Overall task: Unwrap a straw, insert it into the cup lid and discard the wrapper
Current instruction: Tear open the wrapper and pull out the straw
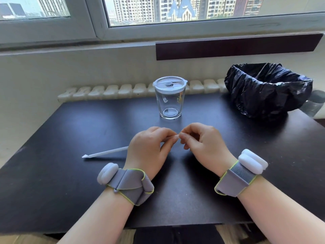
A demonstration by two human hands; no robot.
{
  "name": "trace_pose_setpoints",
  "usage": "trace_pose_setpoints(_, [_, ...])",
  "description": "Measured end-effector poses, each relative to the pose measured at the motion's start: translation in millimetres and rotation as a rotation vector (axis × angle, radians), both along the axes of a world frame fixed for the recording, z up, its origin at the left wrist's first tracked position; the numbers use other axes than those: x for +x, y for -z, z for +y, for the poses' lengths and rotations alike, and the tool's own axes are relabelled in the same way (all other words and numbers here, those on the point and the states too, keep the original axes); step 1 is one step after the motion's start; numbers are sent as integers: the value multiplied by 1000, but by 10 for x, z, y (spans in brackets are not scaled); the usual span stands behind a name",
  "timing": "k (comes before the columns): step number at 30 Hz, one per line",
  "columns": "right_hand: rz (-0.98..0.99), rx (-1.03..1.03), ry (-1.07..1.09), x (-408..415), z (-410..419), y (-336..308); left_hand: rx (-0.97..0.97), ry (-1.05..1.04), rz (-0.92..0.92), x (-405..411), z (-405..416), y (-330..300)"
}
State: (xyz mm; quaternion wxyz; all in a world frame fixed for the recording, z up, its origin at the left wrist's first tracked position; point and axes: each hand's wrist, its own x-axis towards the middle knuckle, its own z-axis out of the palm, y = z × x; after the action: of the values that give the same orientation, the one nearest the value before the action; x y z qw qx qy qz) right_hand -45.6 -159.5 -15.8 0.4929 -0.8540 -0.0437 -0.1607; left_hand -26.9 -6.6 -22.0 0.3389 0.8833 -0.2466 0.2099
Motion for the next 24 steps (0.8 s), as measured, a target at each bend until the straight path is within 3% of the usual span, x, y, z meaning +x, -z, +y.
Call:
trace_pose_setpoints(5, [89,90,-13,-2,-13,-33,-49,-14,-13,-22,-23,-13])
trace_pose_setpoints(21, [391,683,-233,-24,-77,-124,-47,-39,-140,-39,-57,-20])
trace_pose_setpoints(24, [383,690,-228,-34,-77,-124,-52,-34,-119,-43,-60,-15])
